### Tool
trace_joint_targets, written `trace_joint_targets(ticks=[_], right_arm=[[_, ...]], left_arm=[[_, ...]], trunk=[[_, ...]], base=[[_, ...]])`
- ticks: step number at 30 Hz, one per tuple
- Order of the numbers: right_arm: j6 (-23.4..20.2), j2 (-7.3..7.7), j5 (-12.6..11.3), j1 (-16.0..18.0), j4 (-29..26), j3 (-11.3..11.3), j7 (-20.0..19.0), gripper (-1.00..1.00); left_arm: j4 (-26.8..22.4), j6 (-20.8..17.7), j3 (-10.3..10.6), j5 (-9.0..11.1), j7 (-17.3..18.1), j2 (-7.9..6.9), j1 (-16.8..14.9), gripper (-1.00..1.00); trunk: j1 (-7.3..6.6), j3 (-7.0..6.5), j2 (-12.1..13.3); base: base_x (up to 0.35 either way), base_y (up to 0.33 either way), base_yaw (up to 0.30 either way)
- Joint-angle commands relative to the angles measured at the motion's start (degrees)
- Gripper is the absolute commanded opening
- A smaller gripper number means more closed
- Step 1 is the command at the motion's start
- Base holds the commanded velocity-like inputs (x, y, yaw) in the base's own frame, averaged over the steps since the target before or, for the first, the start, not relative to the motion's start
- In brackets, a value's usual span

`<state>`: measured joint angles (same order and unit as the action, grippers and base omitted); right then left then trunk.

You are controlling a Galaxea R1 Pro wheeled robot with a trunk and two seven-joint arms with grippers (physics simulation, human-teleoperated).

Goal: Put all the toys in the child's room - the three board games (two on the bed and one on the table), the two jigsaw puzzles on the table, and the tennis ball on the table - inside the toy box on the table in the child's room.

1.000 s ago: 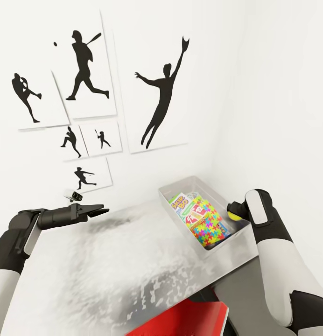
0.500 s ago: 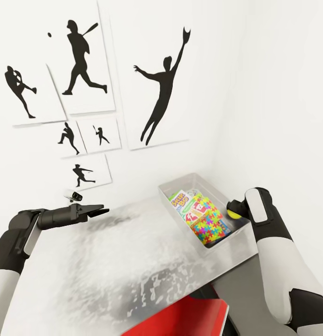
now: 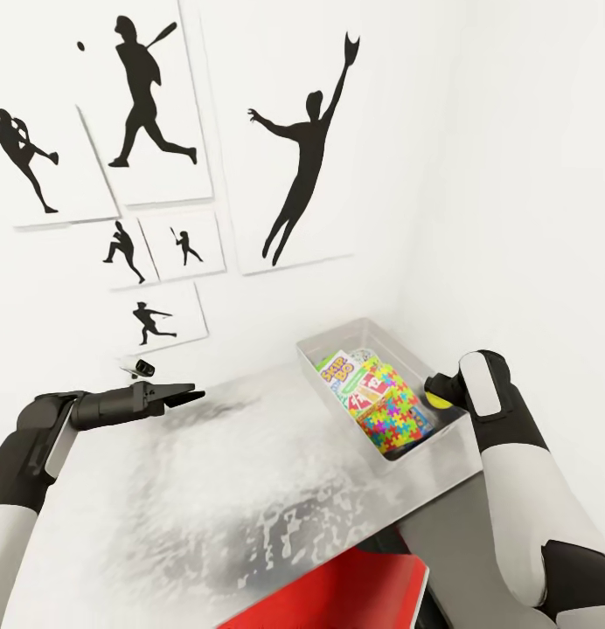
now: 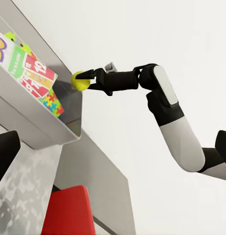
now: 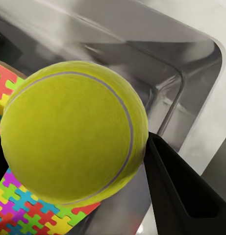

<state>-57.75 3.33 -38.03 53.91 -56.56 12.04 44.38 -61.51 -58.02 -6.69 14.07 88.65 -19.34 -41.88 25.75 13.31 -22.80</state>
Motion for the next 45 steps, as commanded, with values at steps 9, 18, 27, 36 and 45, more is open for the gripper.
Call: trace_joint_targets(ticks=[9,18,27,36,45], right_arm=[[-0.01,0.03,-0.8,-0.09,-0.08,0.0,0.62,-1.0],[-0.07,0.04,-0.83,-0.1,-0.05,-0.01,0.63,1.0],[-0.09,0.08,-0.82,-0.12,-0.13,0.0,0.56,1.0],[-0.09,0.07,-0.82,-0.31,-0.36,0.0,0.53,1.0],[-0.23,0.12,-0.89,-0.74,-2.2,-0.03,0.2,1.0]], left_arm=[[-0.01,-0.61,0.01,-0.03,0.2,-0.03,-0.06,1.0],[-0.01,-0.61,0.01,-0.09,0.19,-0.08,-0.07,1.0],[-0.01,-0.61,0.01,-0.1,0.2,-0.03,-0.08,1.0],[-0.01,-0.61,0.01,-0.1,0.2,-0.05,-0.05,1.0],[-0.01,-0.61,0.01,-0.14,0.19,-0.08,-0.05,1.0]], trunk=[[0.03,0.36,-0.12],[0.03,0.37,-0.12],[0.03,0.37,-0.12],[0.03,0.12,-0.12],[0.03,-0.67,-0.12]], base=[[0.0,0.0,0.0],[0.0,0.0,0.0],[0.0,0.0,0.0],[0.0,0.0,0.0],[0.0,0.0,0.0]])
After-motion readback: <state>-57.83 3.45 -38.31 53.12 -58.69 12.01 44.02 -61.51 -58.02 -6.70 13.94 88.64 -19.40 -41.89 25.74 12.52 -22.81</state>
